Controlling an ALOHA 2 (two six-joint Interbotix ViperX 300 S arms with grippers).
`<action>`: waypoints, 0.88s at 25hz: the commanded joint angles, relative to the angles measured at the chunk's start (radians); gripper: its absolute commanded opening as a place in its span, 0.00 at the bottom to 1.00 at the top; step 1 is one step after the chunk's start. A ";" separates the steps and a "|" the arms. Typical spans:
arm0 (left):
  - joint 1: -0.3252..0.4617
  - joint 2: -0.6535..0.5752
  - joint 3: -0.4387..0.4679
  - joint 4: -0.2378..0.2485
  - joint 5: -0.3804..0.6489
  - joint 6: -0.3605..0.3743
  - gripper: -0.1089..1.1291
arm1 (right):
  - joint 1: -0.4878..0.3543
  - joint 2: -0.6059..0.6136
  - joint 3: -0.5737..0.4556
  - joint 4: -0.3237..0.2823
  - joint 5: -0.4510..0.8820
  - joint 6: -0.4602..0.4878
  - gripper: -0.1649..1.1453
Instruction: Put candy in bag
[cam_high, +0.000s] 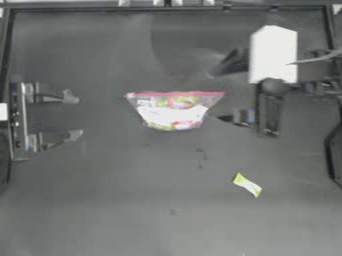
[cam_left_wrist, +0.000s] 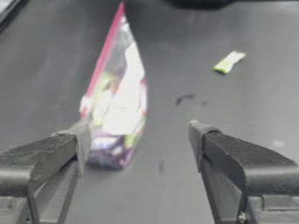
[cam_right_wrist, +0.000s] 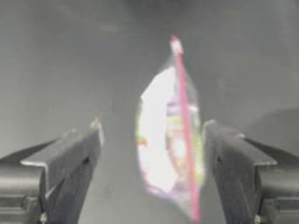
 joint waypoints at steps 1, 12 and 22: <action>0.009 0.028 -0.018 -0.003 -0.003 -0.003 0.87 | 0.000 0.063 -0.109 -0.018 0.054 -0.009 0.87; 0.023 0.037 -0.002 -0.012 -0.005 -0.005 0.87 | 0.000 0.282 -0.327 -0.020 0.156 -0.094 0.87; 0.026 0.061 -0.005 -0.012 -0.021 -0.005 0.87 | -0.002 0.417 -0.453 -0.029 0.209 -0.124 0.87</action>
